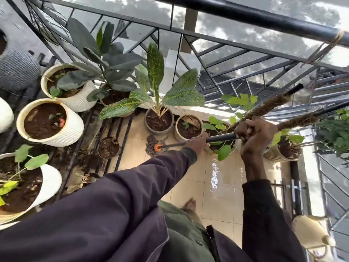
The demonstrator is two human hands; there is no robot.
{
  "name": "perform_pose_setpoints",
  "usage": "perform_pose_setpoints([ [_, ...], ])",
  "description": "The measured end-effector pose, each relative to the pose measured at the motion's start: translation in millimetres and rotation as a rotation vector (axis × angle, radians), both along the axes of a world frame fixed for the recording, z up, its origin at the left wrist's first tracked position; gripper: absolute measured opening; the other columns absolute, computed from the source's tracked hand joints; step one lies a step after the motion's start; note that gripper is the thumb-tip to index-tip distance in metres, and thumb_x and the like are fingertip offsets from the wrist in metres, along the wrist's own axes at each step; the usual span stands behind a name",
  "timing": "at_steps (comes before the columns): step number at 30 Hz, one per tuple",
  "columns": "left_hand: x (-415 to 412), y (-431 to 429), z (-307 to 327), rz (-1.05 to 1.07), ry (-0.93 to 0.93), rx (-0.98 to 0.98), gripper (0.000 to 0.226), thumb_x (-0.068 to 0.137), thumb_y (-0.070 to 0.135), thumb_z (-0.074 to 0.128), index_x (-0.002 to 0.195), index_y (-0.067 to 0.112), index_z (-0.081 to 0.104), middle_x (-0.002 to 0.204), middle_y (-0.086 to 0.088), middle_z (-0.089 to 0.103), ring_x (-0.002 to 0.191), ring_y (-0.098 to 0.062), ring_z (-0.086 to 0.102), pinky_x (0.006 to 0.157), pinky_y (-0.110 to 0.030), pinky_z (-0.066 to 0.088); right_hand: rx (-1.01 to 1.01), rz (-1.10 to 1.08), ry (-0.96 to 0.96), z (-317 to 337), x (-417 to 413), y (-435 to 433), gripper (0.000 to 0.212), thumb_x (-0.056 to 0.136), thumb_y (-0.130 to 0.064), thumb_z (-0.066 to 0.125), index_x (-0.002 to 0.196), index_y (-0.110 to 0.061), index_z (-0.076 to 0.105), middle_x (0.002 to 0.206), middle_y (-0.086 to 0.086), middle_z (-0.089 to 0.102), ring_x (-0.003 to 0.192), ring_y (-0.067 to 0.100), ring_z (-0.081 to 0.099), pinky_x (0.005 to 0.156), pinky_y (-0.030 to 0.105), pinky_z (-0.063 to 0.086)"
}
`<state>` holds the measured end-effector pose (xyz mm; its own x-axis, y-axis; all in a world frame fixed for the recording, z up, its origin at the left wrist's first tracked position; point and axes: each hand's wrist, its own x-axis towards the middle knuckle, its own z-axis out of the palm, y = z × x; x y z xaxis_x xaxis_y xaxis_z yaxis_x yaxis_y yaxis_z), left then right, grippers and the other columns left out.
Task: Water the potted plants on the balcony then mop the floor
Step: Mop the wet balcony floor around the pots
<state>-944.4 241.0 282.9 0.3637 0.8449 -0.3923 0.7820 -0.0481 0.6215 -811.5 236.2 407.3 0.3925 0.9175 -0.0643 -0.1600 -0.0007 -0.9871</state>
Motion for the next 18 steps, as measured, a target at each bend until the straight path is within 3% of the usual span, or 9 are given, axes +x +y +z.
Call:
perform_pose_setpoints([
  [4, -27, -29, -14, 0.026, 0.047, -0.034, 0.033, 0.107, 0.029, 0.050, 0.136, 0.012, 0.047, 0.126, -0.012, 0.066, 0.114, -0.033, 0.064, 0.100, -0.048, 0.049, -0.036, 0.009, 0.108, -12, -20, -15, 0.035, 0.073, -0.007, 0.046, 0.045, -0.028, 0.042, 0.039, -0.008, 0.030, 0.032, 0.013, 0.027, 0.043, 0.023, 0.028],
  [9, -65, -62, -26, 0.078, 0.136, -0.060, 0.031, 0.107, 0.029, 0.049, 0.134, 0.015, 0.048, 0.126, -0.007, 0.065, 0.114, -0.029, 0.065, 0.099, -0.045, 0.050, -0.042, 0.162, 0.168, -20, -52, -33, 0.038, 0.071, -0.001, 0.042, 0.041, -0.025, 0.043, 0.037, -0.011, 0.031, 0.032, 0.008, 0.027, 0.044, 0.024, 0.023],
  [15, -101, -63, -8, 0.217, 0.087, 0.140, 0.019, 0.105, 0.016, 0.051, 0.124, 0.015, 0.051, 0.114, -0.007, 0.065, 0.103, -0.027, 0.066, 0.089, -0.042, 0.053, 0.136, 0.333, 0.104, 14, -90, -23, 0.046, 0.077, 0.007, 0.040, 0.047, -0.028, 0.049, 0.042, -0.015, 0.035, 0.036, 0.012, 0.027, 0.043, 0.030, 0.023],
  [18, -109, -51, 6, 0.299, 0.004, 0.267, 0.025, 0.100, 0.002, 0.050, 0.122, 0.014, 0.053, 0.108, -0.007, 0.066, 0.094, -0.029, 0.068, 0.084, -0.045, 0.056, 0.266, 0.366, 0.086, 32, -104, -9, 0.040, 0.075, 0.008, 0.043, 0.052, -0.024, 0.049, 0.043, -0.010, 0.032, 0.035, 0.011, 0.033, 0.047, 0.021, 0.032],
])
